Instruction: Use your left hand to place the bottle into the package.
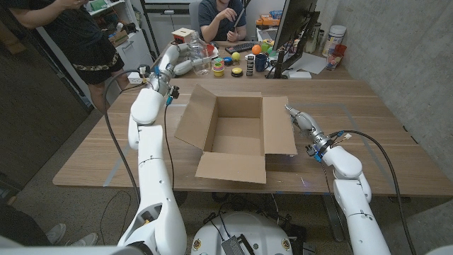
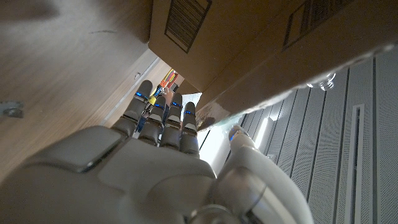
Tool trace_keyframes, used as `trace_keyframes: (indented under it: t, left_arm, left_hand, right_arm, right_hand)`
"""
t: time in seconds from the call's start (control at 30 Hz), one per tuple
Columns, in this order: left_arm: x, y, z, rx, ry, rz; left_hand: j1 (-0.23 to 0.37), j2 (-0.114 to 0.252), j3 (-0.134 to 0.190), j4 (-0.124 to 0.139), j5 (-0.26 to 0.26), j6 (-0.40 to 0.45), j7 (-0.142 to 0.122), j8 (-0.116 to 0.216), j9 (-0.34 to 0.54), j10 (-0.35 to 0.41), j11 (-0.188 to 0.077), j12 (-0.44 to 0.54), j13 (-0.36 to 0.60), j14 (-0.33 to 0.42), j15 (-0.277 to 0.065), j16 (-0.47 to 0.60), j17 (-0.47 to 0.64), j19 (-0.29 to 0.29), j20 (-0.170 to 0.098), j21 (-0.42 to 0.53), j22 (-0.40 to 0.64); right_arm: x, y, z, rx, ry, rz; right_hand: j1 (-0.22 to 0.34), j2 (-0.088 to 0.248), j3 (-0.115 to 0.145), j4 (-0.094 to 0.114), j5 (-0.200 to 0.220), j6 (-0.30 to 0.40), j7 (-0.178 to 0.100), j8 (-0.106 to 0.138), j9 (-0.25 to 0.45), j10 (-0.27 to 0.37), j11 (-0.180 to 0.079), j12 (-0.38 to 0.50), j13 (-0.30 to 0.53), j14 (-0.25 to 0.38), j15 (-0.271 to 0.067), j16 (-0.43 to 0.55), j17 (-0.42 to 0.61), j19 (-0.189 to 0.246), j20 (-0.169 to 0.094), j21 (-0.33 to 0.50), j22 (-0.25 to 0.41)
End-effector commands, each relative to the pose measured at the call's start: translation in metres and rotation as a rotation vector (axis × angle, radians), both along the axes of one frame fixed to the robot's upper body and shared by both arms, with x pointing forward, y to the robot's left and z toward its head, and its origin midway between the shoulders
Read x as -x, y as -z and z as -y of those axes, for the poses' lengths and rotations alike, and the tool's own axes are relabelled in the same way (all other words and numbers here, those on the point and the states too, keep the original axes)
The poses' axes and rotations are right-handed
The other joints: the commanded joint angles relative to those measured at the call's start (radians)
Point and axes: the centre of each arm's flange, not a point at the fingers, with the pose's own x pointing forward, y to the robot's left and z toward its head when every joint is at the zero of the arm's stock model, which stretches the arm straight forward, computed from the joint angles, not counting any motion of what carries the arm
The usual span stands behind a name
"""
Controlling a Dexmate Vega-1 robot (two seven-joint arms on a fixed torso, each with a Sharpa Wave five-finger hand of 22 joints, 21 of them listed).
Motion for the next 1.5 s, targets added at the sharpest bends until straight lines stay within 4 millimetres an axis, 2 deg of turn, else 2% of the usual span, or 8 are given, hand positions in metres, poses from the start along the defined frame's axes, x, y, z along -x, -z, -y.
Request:
trace_keyframes:
  t: [0.03,0.27,0.57,0.83,1.03,1.17,1.33,1.5]
  left_arm:
    - [0.007,-0.023,0.038,-0.054,0.144,-0.013]
    - [0.012,-0.033,0.053,-0.076,0.149,0.008]
    - [0.000,-0.035,0.063,-0.054,0.221,-0.053]
    - [0.024,-0.057,0.081,-0.088,0.219,0.033]
    - [0.031,-0.063,0.094,-0.109,0.232,0.039]
    - [0.027,-0.061,0.097,-0.123,0.228,0.020]
    - [0.007,-0.047,0.096,-0.091,0.243,-0.081]
    - [-0.006,-0.037,0.099,-0.134,0.230,-0.143]
  left_hand:
    - [0.155,0.158,0.005,0.005,-0.001,0.084,-0.015,-0.002,0.004,0.085,-0.086,0.003,0.005,0.006,-0.060,0.007,0.002,0.006,-0.038,-0.002,0.005]
    - [0.155,0.158,0.004,0.006,-0.002,0.085,-0.014,-0.004,0.005,0.087,-0.087,0.004,0.005,0.007,-0.059,0.008,0.002,0.008,-0.038,-0.002,0.005]
    - [0.155,0.160,0.003,0.008,-0.002,0.089,-0.013,-0.006,0.005,0.089,-0.086,0.004,0.005,0.010,-0.059,0.008,0.002,0.011,-0.040,-0.002,0.005]
    - [0.157,0.161,0.003,0.008,-0.003,0.090,-0.014,-0.008,0.005,0.090,-0.087,0.005,0.005,0.010,-0.060,0.008,0.001,0.013,-0.041,-0.003,0.005]
    - [0.159,0.162,0.003,0.008,-0.003,0.094,-0.013,-0.010,0.006,0.093,-0.087,0.005,0.005,0.011,-0.060,0.008,0.001,0.014,-0.042,-0.004,0.005]
    - [0.160,0.162,0.002,0.009,-0.003,0.095,-0.012,-0.011,0.006,0.093,-0.087,0.006,0.005,0.011,-0.060,0.008,0.001,0.014,-0.042,-0.004,0.005]
    - [0.159,0.162,0.002,0.010,-0.004,0.095,-0.011,-0.013,0.006,0.094,-0.087,0.006,0.005,0.012,-0.059,0.008,0.001,0.014,-0.043,-0.005,0.005]
    - [0.159,0.160,0.000,0.010,-0.005,0.093,-0.013,-0.016,0.006,0.094,-0.087,0.005,0.005,0.013,-0.059,0.007,0.001,0.017,-0.044,-0.005,0.005]
  right_arm:
    - [0.003,0.006,0.004,0.000,0.006,-0.014]
    - [0.002,0.010,0.004,0.002,0.002,-0.020]
    - [0.002,0.008,0.006,0.007,0.003,-0.017]
    - [0.004,0.008,0.008,0.002,0.008,-0.015]
    - [0.005,0.010,0.009,-0.004,0.007,-0.012]
    - [0.007,0.011,0.010,-0.008,0.009,-0.010]
    - [0.010,0.013,0.012,-0.010,0.013,-0.008]
    - [0.010,0.012,0.011,-0.002,0.009,-0.003]
  right_hand:
    - [-0.002,-0.005,0.002,-0.008,0.006,0.002,0.001,0.008,0.005,0.002,0.002,0.009,0.003,-0.002,0.002,0.001,0.002,0.009,-0.006,-0.002,0.003]
    - [-0.003,-0.005,0.002,-0.008,0.006,0.001,0.000,0.008,0.005,0.001,0.003,0.009,0.003,-0.002,0.001,0.001,0.002,0.010,-0.006,-0.004,0.003]
    - [-0.004,-0.004,0.001,-0.008,0.006,0.003,0.001,0.009,0.005,0.000,0.003,0.008,0.003,-0.002,0.001,0.001,0.002,0.012,-0.006,-0.007,0.003]
    - [-0.005,-0.004,0.001,-0.008,0.006,0.002,0.002,0.009,0.005,0.001,0.006,0.009,0.003,-0.002,-0.002,0.001,0.002,0.012,-0.006,-0.009,0.003]
    - [-0.006,-0.004,0.000,-0.008,0.006,0.003,0.004,0.009,0.005,0.002,0.006,0.009,0.003,-0.001,-0.002,0.001,0.002,0.013,-0.006,-0.011,0.003]
    - [-0.007,-0.004,0.000,-0.008,0.006,0.004,0.005,0.009,0.005,0.002,0.005,0.009,0.003,-0.001,-0.003,0.001,0.002,0.014,-0.007,-0.012,0.003]
    - [-0.007,-0.004,0.000,-0.009,0.006,0.004,0.007,0.009,0.005,0.002,0.004,0.009,0.003,-0.001,-0.003,0.001,0.002,0.015,-0.006,-0.014,0.003]
    - [-0.007,-0.004,-0.001,-0.009,0.006,0.005,0.007,0.009,0.005,0.002,0.005,0.010,0.003,-0.001,-0.003,0.001,0.002,0.015,-0.007,-0.015,0.003]
